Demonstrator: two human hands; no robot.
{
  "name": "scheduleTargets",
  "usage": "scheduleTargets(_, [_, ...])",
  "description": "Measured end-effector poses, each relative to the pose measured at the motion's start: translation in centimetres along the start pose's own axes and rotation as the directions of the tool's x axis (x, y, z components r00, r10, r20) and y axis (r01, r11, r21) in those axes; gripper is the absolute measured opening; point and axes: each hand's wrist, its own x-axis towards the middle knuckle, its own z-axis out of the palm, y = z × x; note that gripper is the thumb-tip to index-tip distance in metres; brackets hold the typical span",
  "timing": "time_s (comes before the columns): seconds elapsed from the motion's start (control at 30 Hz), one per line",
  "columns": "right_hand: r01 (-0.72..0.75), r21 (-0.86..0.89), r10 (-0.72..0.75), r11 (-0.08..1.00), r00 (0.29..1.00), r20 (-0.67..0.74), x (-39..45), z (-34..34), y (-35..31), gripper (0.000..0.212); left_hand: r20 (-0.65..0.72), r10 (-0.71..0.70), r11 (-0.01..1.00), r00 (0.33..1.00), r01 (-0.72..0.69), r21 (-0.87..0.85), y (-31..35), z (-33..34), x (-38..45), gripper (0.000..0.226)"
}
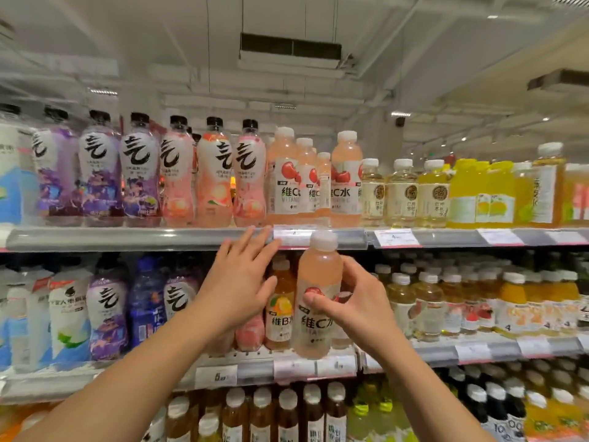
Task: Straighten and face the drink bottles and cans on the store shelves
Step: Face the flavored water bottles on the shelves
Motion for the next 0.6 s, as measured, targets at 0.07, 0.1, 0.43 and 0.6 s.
scheduleTargets(0.07, [0.030, -0.008, -0.030, 1.000, 0.999, -0.041, 2.1, -1.2, -0.7, 0.058, 0.055, -0.030, 0.999, 0.998, 0.027, 0.043, -0.3, 0.7, 0.7, 0.082])
scheduleTargets(0.1, [0.044, -0.010, -0.045, 0.999, 0.997, -0.059, 3.4, -1.8, -1.1, 0.060, 0.061, -0.045, 0.998, 0.997, 0.041, 0.054, -0.5, 1.1, 0.8, 0.085])
scheduleTargets(0.43, [0.143, -0.202, -0.201, 0.969, 0.930, -0.308, 15.3, -3.7, -5.5, 0.065, 0.131, -0.039, 0.999, 0.991, 0.034, 0.042, -0.9, -0.4, 1.8, 0.077])
scheduleTargets(0.6, [0.099, -0.306, -0.199, 0.947, 0.927, -0.317, 18.9, -2.6, -5.3, 0.063, 0.143, -0.039, 0.999, 0.989, 0.037, 0.015, -0.6, -1.0, 1.9, 0.074])
